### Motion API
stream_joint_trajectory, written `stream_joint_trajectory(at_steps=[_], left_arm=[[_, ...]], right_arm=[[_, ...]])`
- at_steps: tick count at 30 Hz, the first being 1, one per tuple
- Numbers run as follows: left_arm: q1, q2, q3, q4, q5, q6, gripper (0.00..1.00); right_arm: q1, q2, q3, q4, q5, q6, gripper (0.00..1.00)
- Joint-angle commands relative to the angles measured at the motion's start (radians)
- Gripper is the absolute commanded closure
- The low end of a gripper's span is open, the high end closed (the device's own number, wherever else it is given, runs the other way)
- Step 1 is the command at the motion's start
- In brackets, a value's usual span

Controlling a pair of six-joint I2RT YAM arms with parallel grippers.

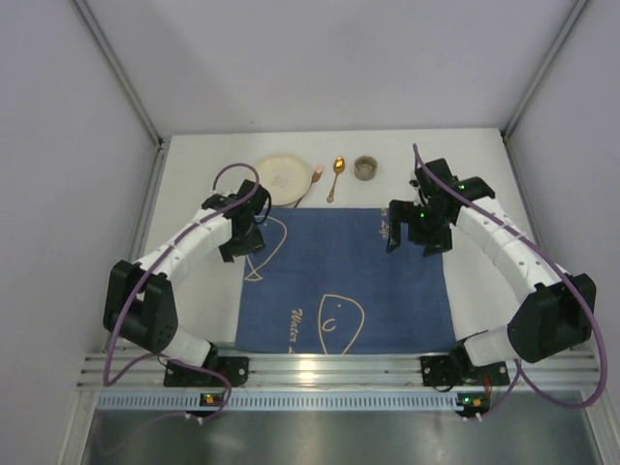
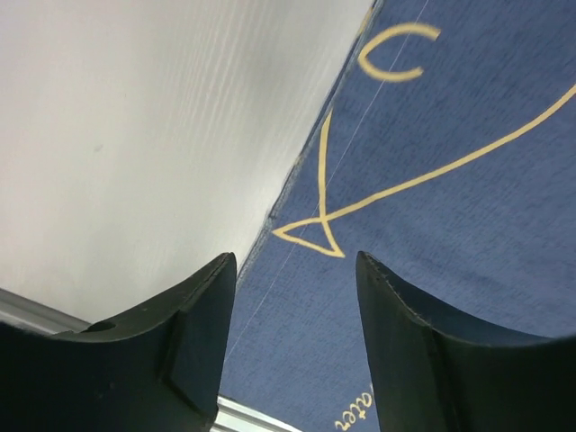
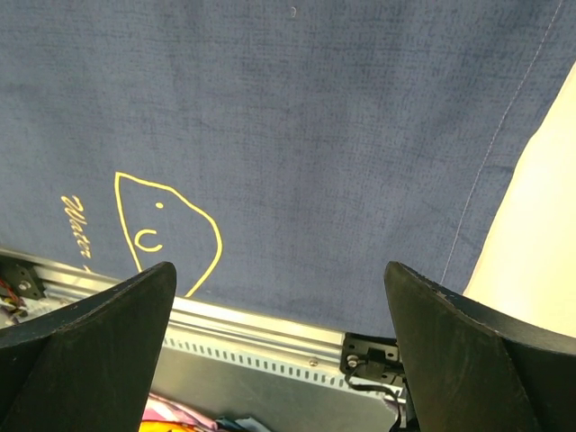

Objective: Set the dinner table for one person

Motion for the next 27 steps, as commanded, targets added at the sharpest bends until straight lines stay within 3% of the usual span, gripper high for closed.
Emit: stream_joint_trajectory(at_steps=[1,3,9,19,27], left_arm=[[0.046,-0.018,0.068,0.046,0.015,0.05,0.4],[0.102,-0.005,0.083,0.183,0.164,0.117,0.44],[0.177,0.161,0.233,0.353,0.302,0.15,0.4],[0.218,0.445,0.537,0.329,0.264,0.171,0.4],[0.26,0.586,0.6,0.321,0.262,0.188,0.42]], right_arm=[[-0.011,0.02,-0.013,0.056,0.001,-0.021,0.0],[-0.011,0.034,-0.015,0.055,-0.009,-0.031,0.0],[-0.012,0.049,0.005,0.049,-0.019,-0.055,0.0],[-0.041,0.014,-0.024,0.041,-0.017,-0.058,0.0],[-0.104,-0.023,-0.077,0.041,-0.012,-0.064,0.0]])
